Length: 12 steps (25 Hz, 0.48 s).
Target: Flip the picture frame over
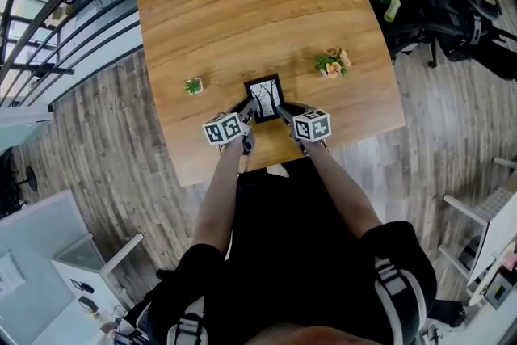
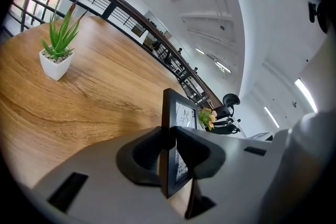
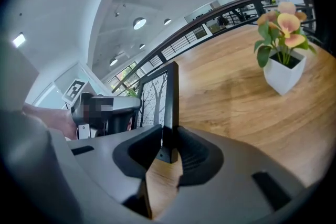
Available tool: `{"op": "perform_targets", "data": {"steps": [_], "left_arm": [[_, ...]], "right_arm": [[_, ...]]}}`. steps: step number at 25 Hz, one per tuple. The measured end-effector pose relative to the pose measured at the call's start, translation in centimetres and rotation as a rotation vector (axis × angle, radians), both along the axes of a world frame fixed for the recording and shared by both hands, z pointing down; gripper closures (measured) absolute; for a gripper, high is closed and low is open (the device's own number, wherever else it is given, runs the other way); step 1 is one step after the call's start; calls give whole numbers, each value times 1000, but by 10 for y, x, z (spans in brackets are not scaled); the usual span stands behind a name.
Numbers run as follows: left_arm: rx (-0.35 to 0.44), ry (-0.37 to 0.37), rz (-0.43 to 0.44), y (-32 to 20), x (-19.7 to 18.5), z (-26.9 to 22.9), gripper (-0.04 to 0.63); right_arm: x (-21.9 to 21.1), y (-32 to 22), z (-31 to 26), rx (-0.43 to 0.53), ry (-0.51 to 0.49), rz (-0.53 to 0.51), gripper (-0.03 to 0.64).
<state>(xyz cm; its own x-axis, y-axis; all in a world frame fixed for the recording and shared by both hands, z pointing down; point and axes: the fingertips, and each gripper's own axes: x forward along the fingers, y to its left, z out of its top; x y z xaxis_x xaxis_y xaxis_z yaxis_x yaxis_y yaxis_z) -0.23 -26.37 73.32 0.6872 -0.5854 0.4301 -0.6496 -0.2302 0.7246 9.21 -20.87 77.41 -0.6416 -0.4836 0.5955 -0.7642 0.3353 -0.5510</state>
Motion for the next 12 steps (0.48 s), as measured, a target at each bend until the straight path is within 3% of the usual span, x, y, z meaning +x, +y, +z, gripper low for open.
{"op": "perform_targets", "data": {"steps": [12], "left_arm": [[-36, -88, 42, -9, 0, 37, 505]], "right_arm": [[-3, -8, 36, -48, 66, -10, 514]]}}
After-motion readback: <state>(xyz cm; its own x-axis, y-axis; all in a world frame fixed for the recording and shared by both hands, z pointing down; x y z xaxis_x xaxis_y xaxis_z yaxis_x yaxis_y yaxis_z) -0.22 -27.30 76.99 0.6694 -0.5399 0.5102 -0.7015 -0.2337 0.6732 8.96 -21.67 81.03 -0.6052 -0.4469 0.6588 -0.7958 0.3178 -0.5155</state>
